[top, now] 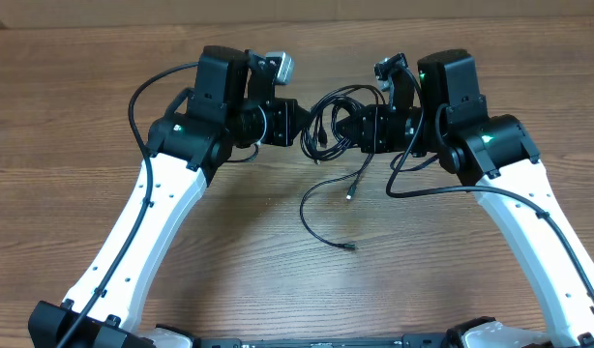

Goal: Untangle cables

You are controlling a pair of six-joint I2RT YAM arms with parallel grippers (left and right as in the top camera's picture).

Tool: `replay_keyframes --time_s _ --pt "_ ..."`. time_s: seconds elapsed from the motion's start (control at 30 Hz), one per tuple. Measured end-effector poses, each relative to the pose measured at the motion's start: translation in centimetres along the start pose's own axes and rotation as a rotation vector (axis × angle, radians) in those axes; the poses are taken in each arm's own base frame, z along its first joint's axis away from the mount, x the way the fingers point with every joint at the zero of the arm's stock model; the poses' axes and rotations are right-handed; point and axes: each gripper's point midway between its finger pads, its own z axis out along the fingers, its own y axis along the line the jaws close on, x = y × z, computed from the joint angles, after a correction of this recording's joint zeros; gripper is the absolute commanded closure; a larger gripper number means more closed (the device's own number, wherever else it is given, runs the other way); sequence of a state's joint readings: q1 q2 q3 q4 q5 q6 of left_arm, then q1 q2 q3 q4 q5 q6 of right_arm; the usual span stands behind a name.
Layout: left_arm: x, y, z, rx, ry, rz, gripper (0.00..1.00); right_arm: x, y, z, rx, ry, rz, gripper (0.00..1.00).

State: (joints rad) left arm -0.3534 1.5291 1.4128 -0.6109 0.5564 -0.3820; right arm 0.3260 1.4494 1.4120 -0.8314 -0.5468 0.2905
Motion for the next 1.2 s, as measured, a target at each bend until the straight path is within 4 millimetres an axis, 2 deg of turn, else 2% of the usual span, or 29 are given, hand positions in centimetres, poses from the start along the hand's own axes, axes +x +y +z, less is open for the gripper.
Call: replay_keyframes --time_s 0.17,0.33,0.43,0.53,0.6,0.63,0.67,0.73,0.87,1.1,1.2 --pt "-1.6 -2.2 -0.2 0.116 -0.043 -0.116 0.96 0.1 -1.0 -0.1 0.043 0.002 0.017 0.96" --pt "-2.3 -3.3 -0.4 0.173 -0.054 -0.204 0.96 0.8 -1.2 -0.1 0.056 0.027 0.025 0.96" --pt "-2.8 -3.3 -0.4 0.171 -0.071 -0.240 0.96 1.3 -1.4 -0.2 0.062 0.047 0.032 0.96" --pt "-3.4 -2.3 -0.5 0.130 -0.105 -0.277 0.96 1.6 -1.5 -0.2 0.065 0.056 0.031 0.96" --pt "-4.1 -1.2 -0.8 0.100 -0.134 -0.305 0.78 1.6 -1.4 -0.2 0.063 0.057 0.026 0.96" --pt "-4.3 -0.6 -1.0 0.087 -0.145 -0.317 0.57 1.6 -1.4 -0.2 0.063 0.058 0.025 0.96" --pt "-4.4 0.3 -1.3 0.062 -0.153 -0.325 0.51 1.7 -1.4 -0.2 0.061 0.060 0.022 0.96" --pt "-3.8 1.3 -1.4 0.024 -0.136 -0.317 0.51 1.6 -1.3 -0.2 0.060 0.057 0.020 0.96" --pt "-1.9 2.0 -1.1 -0.022 -0.067 -0.261 0.63 1.1 -0.8 -0.1 0.030 0.040 0.004 0.96" --pt "1.0 1.2 -0.8 0.001 0.053 -0.092 0.60 0.6 0.2 -0.1 -0.022 0.026 -0.014 0.96" --pt "1.6 1.2 -0.9 0.005 0.078 -0.058 0.61 0.6 0.3 -0.1 -0.028 0.027 -0.014 0.96"
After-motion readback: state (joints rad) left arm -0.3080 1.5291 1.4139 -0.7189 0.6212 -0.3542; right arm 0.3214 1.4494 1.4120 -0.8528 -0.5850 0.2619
